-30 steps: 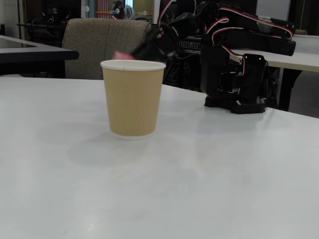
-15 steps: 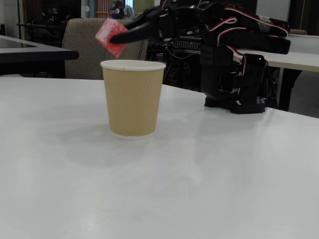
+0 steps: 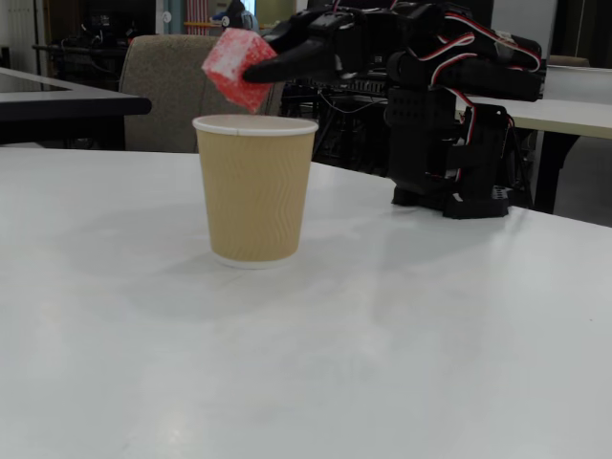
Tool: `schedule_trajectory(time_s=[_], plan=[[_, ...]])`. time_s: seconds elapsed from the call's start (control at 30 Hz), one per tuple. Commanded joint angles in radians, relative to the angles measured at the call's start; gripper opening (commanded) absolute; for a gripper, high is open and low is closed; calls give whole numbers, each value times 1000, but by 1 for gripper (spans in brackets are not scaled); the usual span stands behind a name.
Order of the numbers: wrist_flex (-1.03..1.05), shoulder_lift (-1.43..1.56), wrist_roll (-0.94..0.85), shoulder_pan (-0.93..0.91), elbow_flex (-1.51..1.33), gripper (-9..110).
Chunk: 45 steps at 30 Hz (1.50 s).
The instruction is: Grasp a red cube and put it in the cup.
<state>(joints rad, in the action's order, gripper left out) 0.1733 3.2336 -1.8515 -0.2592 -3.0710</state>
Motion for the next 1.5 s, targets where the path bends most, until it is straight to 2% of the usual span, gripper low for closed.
schedule_trajectory(time_s=[0.0,0.33,0.4,0.47,0.9,1.27,1.47], plan=[[-23,17,-5,44,-77,7],[8,17,-8,52,-77,8],[20,17,-8,43,-77,25],[43,17,-8,37,-77,30],[48,18,44,-20,-77,30],[-107,18,35,-163,-77,29],[-101,20,32,-267,-77,29]])
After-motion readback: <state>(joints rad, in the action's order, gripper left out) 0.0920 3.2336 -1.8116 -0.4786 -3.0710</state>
